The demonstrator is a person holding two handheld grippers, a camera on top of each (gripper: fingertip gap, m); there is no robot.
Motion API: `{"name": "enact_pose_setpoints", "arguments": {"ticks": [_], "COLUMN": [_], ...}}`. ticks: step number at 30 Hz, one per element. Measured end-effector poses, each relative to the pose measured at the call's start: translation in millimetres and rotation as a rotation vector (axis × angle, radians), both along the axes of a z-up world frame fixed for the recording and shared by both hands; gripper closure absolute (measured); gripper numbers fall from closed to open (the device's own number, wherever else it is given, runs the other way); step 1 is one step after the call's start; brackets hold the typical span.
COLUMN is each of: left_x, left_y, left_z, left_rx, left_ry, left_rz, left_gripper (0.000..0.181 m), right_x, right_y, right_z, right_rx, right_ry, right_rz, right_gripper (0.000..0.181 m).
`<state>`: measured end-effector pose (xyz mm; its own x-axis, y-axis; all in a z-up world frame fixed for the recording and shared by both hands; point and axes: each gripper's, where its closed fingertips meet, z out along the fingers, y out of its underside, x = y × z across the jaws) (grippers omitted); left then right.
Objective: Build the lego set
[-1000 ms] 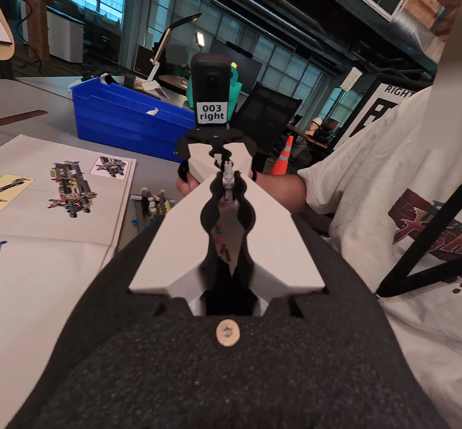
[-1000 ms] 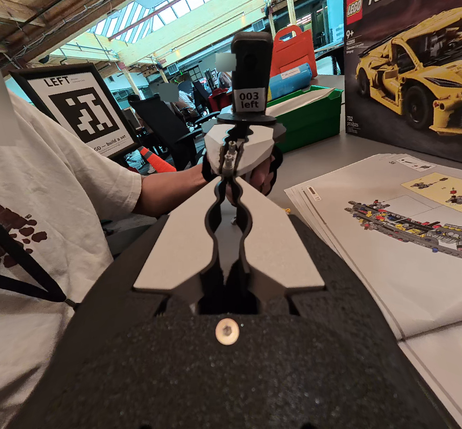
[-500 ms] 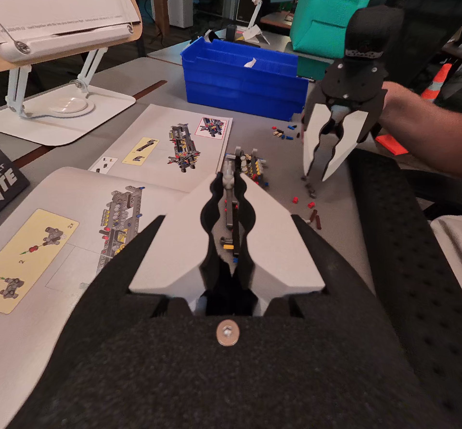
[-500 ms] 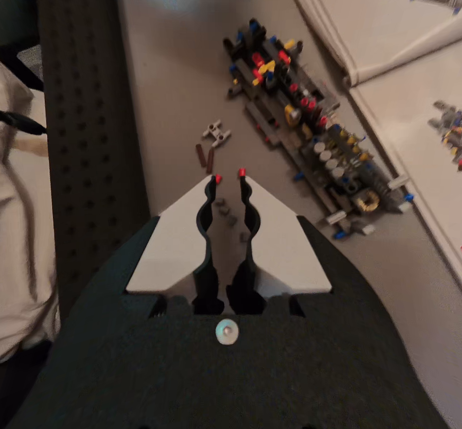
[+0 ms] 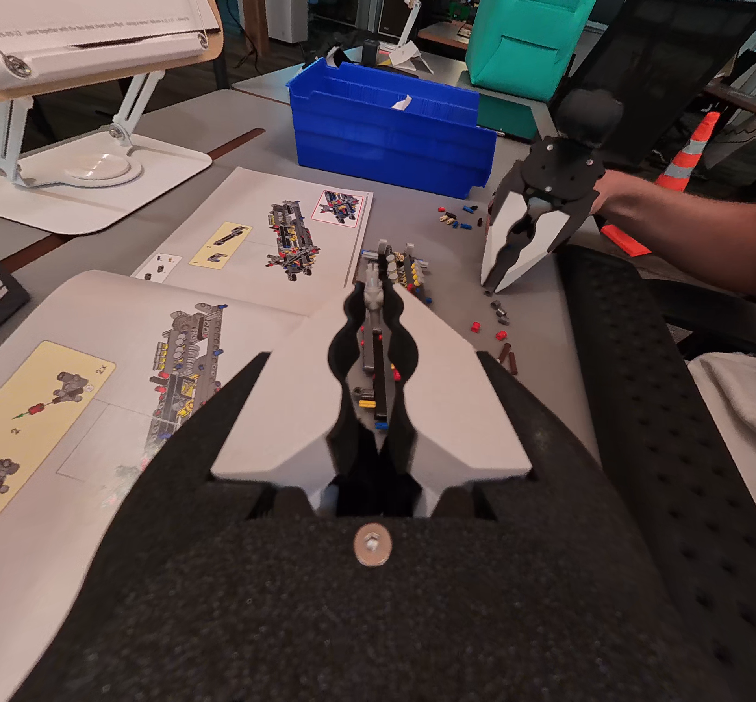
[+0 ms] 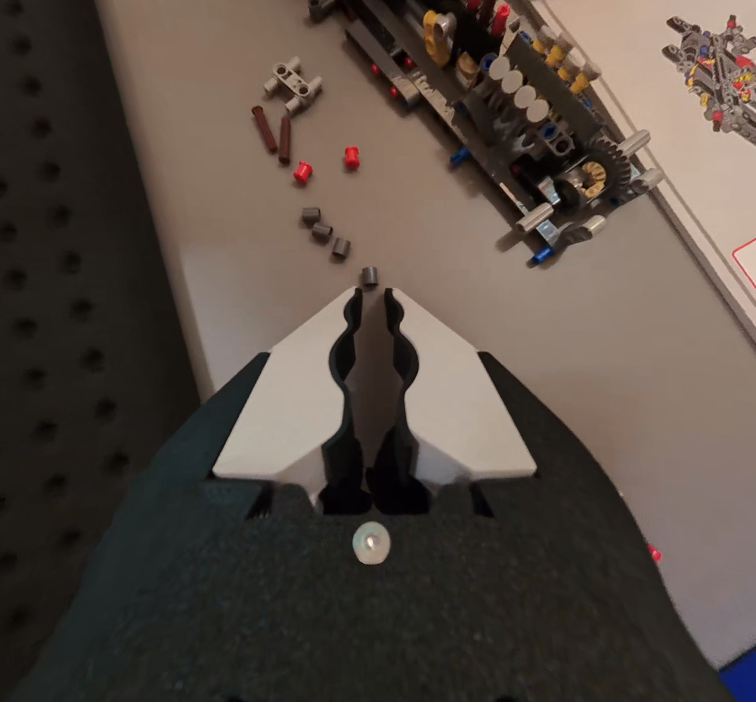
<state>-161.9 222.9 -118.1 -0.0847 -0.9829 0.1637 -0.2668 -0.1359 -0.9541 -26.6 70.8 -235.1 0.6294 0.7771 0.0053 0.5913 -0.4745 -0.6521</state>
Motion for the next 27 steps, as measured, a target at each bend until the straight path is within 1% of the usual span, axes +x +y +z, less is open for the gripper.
{"name": "enact_pose_setpoints", "arguments": {"ticks": [7,10,11,13,14,17,19,20,22,24,26,27], "left_x": [5.1,11.3,13.9,19.1,21.5,26.0,28.0,28.5,28.1,27.1,27.6,28.6], "left_y": [-14.1,-22.1,-22.8,-23.5,-24.8,-21.7,-22.2,-23.0,-21.4,-21.3,-23.5,-25.2], "left_z": [-6.5,-14.4,-18.5,-24.2,-26.0,-27.9,-19.6,-15.3,-7.7,-4.6,-5.5,-6.7], "left_rx": [0.061,0.145,0.206,0.382,0.486,0.86,1.034,1.081,1.184,1.32,1.41,1.436], "left_ry": [0.015,0.044,0.06,0.077,0.083,0.111,0.079,0.065,0.052,0.052,0.054,0.055], "left_rz": [-0.051,-0.061,-0.049,-0.013,-0.001,0.068,0.117,0.133,0.172,0.183,0.174,0.165], "left_gripper": [0.175,0.175,0.175,0.175,0.175,0.174,0.174,0.174,0.174,0.174,0.174,0.174], "right_x": [-6.3,-9.6,-11.0,-12.5,-20.2,-58.2,-85.4,-95.3,-107.1,-116.7,-117.3,-114.7], "right_y": [2.9,6.5,6.9,13.9,19.2,45.0,57.7,63.5,75.9,83.0,91.4,95.6], "right_z": [-0.1,0.0,-0.1,4.9,16.1,70.9,99.4,104.6,104.2,104.0,103.4,103.2], "right_rx": [0.02,0.043,0.039,0.017,0.019,0.086,0.044,0.006,-0.068,-0.144,-0.198,-0.2], "right_ry": [0.014,0.012,0.016,0.019,0.064,0.292,0.485,0.552,0.643,0.755,0.836,0.848], "right_rz": [0.03,0.054,0.063,0.036,0.019,-0.062,-0.124,-0.156,-0.231,-0.266,-0.317,-0.339], "right_gripper": [0.174,0.175,0.175,0.175,0.176,0.176,0.176,0.176,0.176,0.176,0.176,0.176]}}
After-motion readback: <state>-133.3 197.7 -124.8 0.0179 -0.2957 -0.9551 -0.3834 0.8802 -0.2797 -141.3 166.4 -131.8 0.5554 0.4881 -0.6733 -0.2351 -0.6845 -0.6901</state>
